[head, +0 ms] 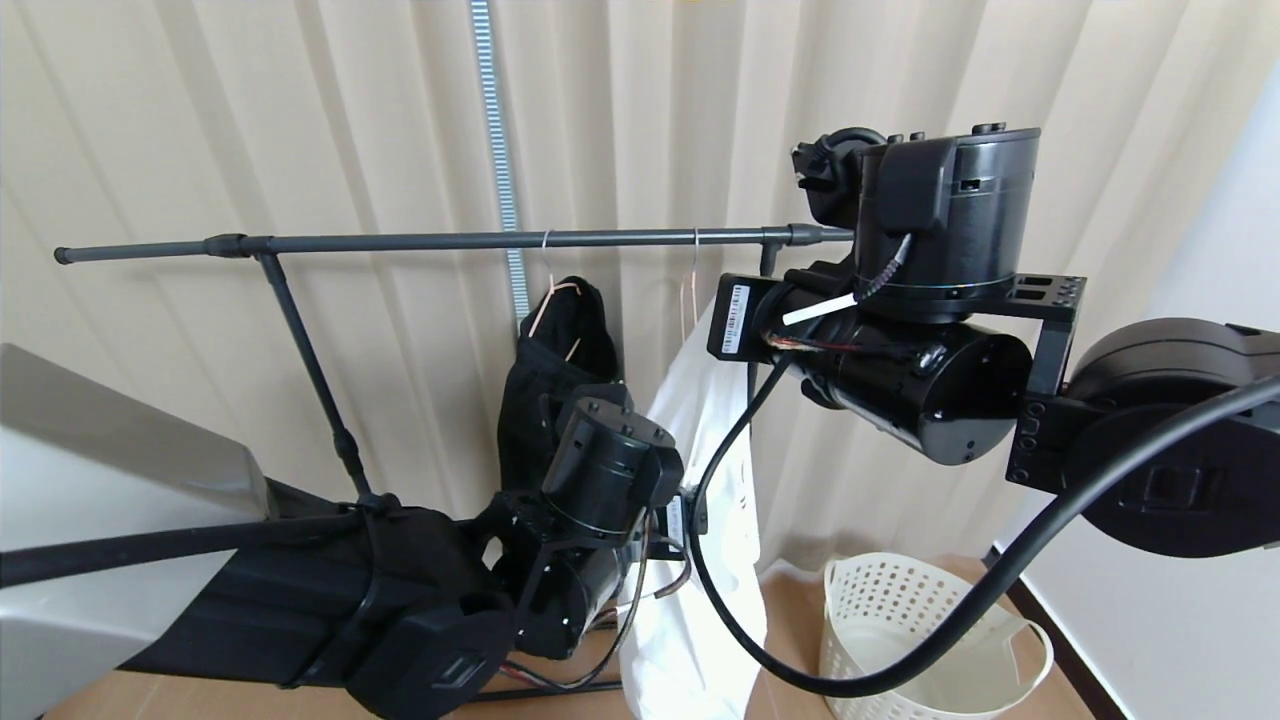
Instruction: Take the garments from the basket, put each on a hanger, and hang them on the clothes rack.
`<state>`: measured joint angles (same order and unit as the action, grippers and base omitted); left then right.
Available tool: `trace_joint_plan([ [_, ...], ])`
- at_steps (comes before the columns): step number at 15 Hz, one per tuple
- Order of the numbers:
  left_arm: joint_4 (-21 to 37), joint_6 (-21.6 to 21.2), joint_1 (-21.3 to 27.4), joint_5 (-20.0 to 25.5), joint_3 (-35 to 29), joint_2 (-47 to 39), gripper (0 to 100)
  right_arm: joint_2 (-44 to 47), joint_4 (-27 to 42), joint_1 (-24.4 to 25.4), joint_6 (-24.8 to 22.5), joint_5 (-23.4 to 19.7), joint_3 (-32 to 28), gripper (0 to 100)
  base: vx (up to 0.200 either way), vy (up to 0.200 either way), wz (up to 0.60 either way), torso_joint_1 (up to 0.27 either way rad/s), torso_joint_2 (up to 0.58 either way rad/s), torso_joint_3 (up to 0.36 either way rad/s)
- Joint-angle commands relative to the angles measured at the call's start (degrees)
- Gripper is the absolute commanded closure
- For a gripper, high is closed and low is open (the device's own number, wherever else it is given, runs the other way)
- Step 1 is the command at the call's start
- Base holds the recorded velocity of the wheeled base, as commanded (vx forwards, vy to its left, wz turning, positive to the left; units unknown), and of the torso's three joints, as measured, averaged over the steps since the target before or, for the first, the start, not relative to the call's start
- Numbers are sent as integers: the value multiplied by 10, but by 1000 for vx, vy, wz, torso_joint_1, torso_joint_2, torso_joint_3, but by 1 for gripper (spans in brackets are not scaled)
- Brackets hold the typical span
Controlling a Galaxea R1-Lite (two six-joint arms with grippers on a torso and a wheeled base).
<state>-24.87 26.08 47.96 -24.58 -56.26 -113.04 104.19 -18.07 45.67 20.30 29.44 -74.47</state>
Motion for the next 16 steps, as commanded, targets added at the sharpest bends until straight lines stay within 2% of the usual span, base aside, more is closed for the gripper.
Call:
trace_joint_plan([
  [1, 2, -1, 13, 0, 23, 0, 0, 0, 0, -1, 0, 0, -1, 100, 0, 0, 0, 0, 0, 0],
  [4, 1, -1, 61, 0, 81, -6, 0, 1, -1, -11, 0, 1, -5, 100, 0, 0, 0, 0, 0, 0],
  [7, 0, -1, 89, -1, 110, -5, 0, 5, -1, -32, 0, 2, -11, 100, 0, 0, 0, 0, 0, 0],
  [8, 0, -1, 88, 0, 108, 1, 100, 6, -1, -39, 0, 6, -13, 100, 0, 0, 0, 0, 0, 0],
  [9, 0, -2, 86, 0, 106, 12, 100, 5, 0, -43, 0, 10, -14, 100, 0, 0, 0, 0, 0, 0],
  [12, 2, -28, 38, 0, 101, 80, 100, -4, 1, -66, -14, 11, -7, 100, 0, 0, 0, 0, 0, 0],
  [13, 3, -39, 14, 1, 93, 99, 100, -12, 2, -74, -32, 11, 7, 100, 0, 0, 0, 0, 0, 0],
  [14, 6, -71, -25, 1, 78, 128, 100, -32, 1, -77, -70, 11, 41, 100, 0, 0, 0, 0, 0, 0],
  [15, 6, -86, -41, 3, 72, 138, 100, -43, 3, -77, -83, 11, 55, 100, 0, 0, 0, 0, 0, 0],
  [16, 6, -115, -74, 4, 54, 143, 100, -66, 9, -77, -114, 10, 96, 100, 0, 0, 0, 0, 0, 0],
])
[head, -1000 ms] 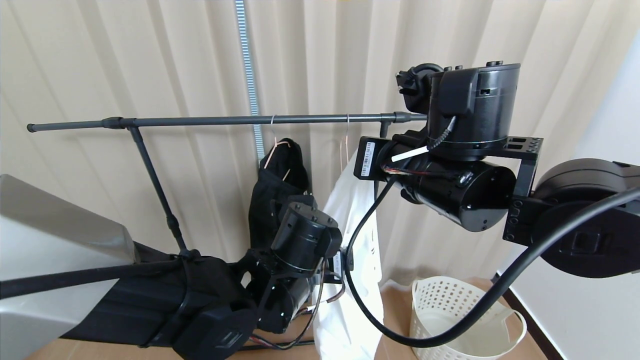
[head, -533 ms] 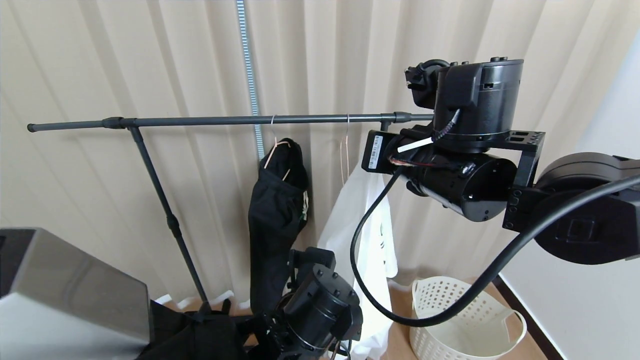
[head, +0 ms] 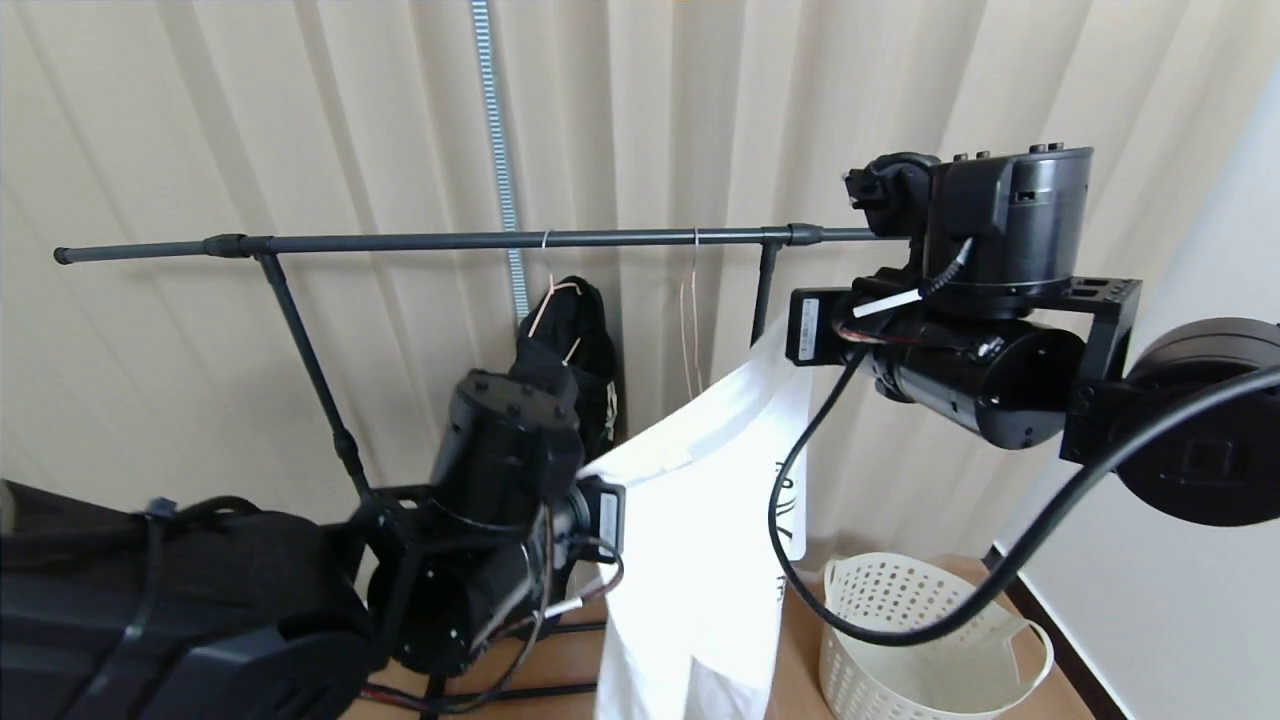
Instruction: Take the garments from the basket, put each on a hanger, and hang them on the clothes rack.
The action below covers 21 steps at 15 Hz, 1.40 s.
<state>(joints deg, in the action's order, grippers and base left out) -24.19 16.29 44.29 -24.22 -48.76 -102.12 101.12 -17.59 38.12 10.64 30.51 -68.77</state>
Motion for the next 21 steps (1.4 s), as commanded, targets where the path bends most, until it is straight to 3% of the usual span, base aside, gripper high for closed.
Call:
trace_joint_plan([
  [1, -1, -28, -55, 1, -41, 32, 100, -53, 6, -1, -55, -4, 72, 100, 0, 0, 0, 0, 0, 0],
  [3, -1, -45, -77, 4, -73, 16, 100, -71, 6, 5, -112, -7, 117, 100, 0, 0, 0, 0, 0, 0],
  [6, -1, -79, -79, 68, -78, 15, 100, -67, 60, 34, -106, -6, 110, 100, 0, 0, 0, 0, 0, 0],
  [9, -1, -117, -94, 159, -79, 19, 100, -42, 190, 76, -6, -6, 28, 100, 0, 0, 0, 0, 0, 0],
  [10, 5, -135, -108, 225, -86, 30, 100, -17, 270, 79, 62, -6, -40, 100, 0, 0, 0, 0, 0, 0],
  [11, 21, -146, -115, 248, -92, 36, 100, -2, 299, 79, 96, -5, -73, 100, 0, 0, 0, 0, 0, 0],
  [12, 49, -151, -122, 262, -103, 39, 100, 7, 309, 79, 122, -1, -101, 100, 0, 0, 0, 0, 0, 0],
  [16, 125, -162, -133, 267, -136, 58, 100, 12, 297, 56, 148, 7, -135, 100, 0, 0, 0, 0, 0, 0],
  [21, 356, -163, -162, 289, -251, 83, 100, 29, 258, 18, 152, 33, -156, 100, 0, 0, 0, 0, 0, 0],
])
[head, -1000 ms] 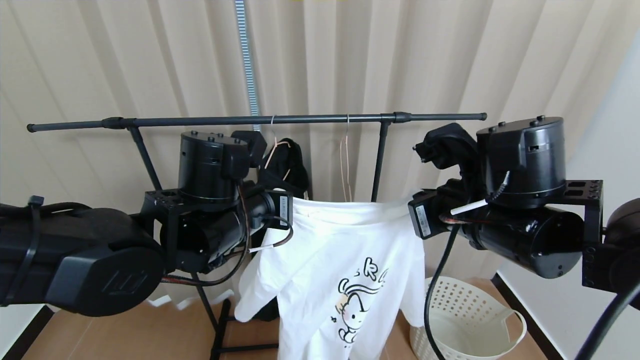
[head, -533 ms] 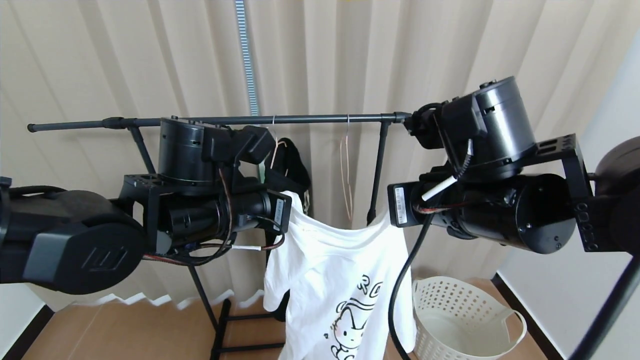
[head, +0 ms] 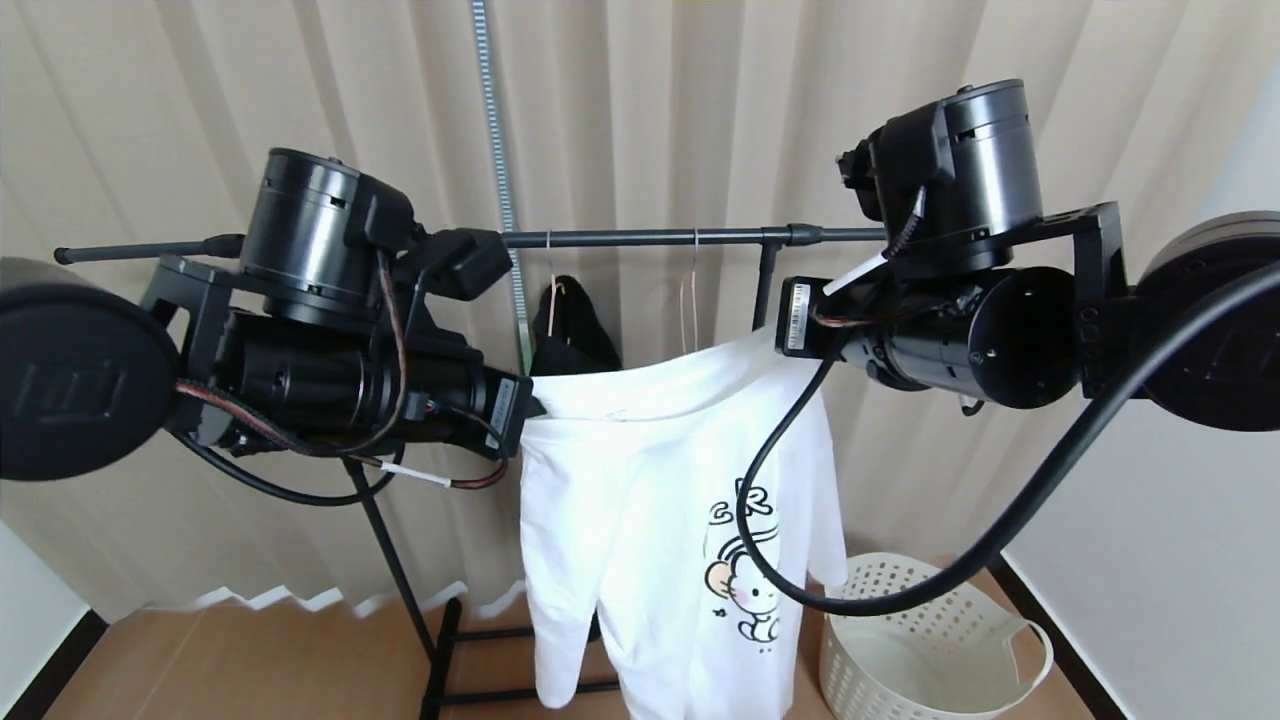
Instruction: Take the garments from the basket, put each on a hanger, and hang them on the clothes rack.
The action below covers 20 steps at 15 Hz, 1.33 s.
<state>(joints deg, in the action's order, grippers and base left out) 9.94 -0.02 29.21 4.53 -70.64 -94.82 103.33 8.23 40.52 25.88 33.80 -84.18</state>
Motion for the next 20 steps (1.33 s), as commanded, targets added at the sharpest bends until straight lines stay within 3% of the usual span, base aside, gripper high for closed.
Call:
trace_joint_plan([
  [1, 25, -1, -14, 1, -36, 9, 100, 7, -3, -8, 0, -1, -5, 100, 0, 0, 0, 0, 0, 0],
  [10, 18, -1, -15, 1, -39, -5, 100, -1, -15, -13, 13, 0, -10, 100, 0, 0, 0, 0, 0, 0],
  [13, 19, -5, -19, 1, -77, -30, 100, -32, 36, -2, -2, -1, 12, 100, 0, 0, 0, 0, 0, 0],
  [15, 18, -30, -21, 43, -156, -77, 100, -64, 160, 67, -6, -6, 14, 100, 0, 0, 0, 0, 0, 0],
  [17, 19, -52, -21, 72, -218, -105, 100, -64, 183, 113, -1, -9, 14, 100, 0, 0, 0, 0, 0, 0],
  [20, 19, -74, -18, 74, -300, -150, 100, -49, 183, 175, 26, -11, 11, 100, 0, 0, 0, 0, 0, 0],
])
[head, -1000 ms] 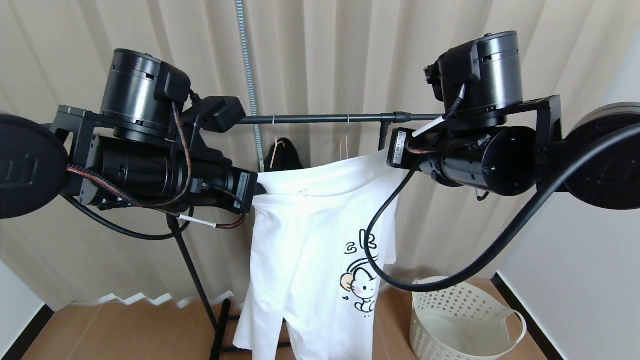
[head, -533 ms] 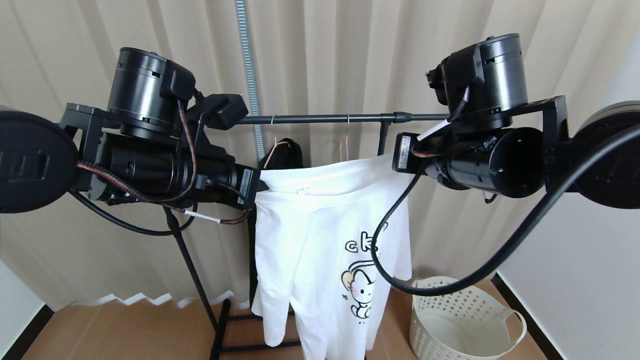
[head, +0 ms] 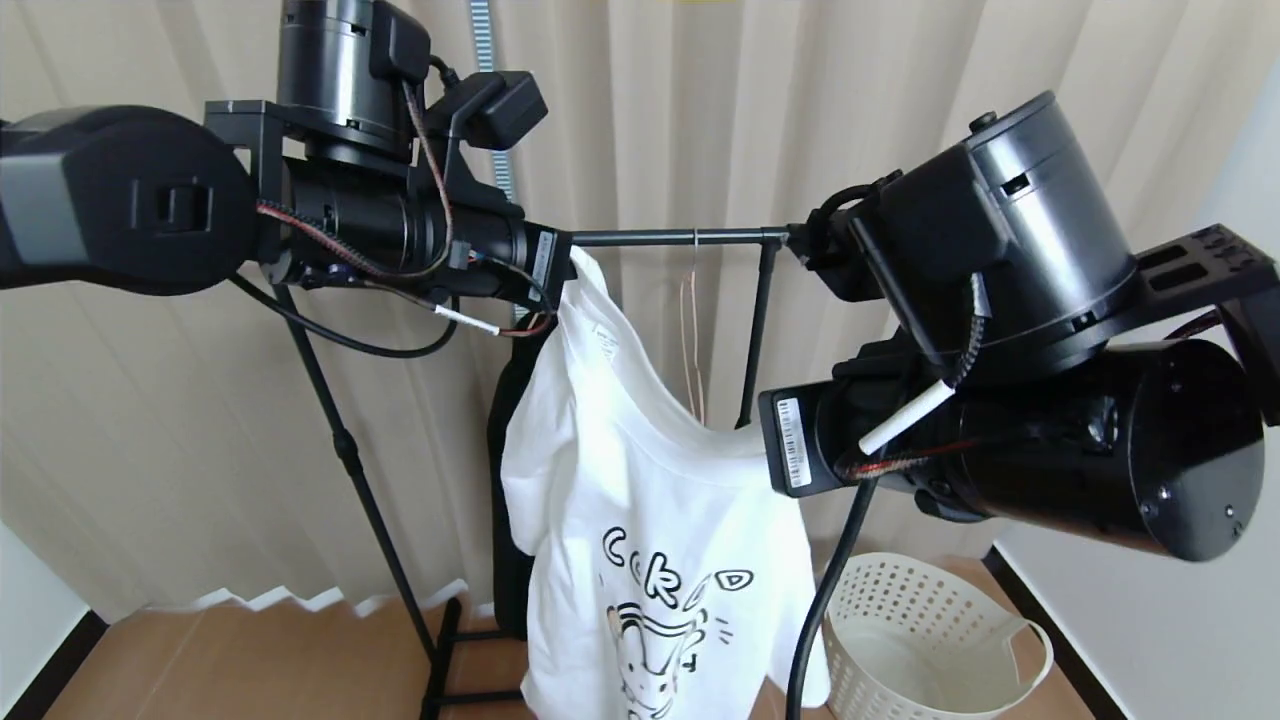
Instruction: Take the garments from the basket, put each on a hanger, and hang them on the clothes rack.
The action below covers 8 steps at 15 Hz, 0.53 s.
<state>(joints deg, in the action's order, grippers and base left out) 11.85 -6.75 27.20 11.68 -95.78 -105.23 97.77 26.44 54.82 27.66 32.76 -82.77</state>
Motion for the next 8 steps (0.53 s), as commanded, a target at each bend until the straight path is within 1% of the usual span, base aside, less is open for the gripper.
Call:
trace_joint_plan([
  [1, 0, -7, 2, 18, -69, -55, 100, 16, -2, 47, 19, -7, -5, 100, 0, 0, 0, 0, 0, 0],
  [3, 0, -5, 2, 78, -94, -62, 100, 44, -4, 75, 58, -22, -27, 100, 0, 0, 0, 0, 0, 0],
  [4, 0, -5, 3, 94, -100, -62, 100, 58, -4, 78, 77, -29, -41, 100, 0, 0, 0, 0, 0, 0],
  [6, 0, -3, 10, 128, -109, -63, 100, 96, -13, 95, 138, -48, -81, 100, 0, 0, 0, 0, 0, 0],
  [7, 0, -3, 12, 141, -108, -62, 100, 107, -22, 98, 162, -54, -96, 100, 0, 0, 0, 0, 0, 0],
  [8, -1, -3, 16, 150, -109, -62, 100, 117, -46, 98, 185, -54, -106, 100, 0, 0, 0, 0, 0, 0],
])
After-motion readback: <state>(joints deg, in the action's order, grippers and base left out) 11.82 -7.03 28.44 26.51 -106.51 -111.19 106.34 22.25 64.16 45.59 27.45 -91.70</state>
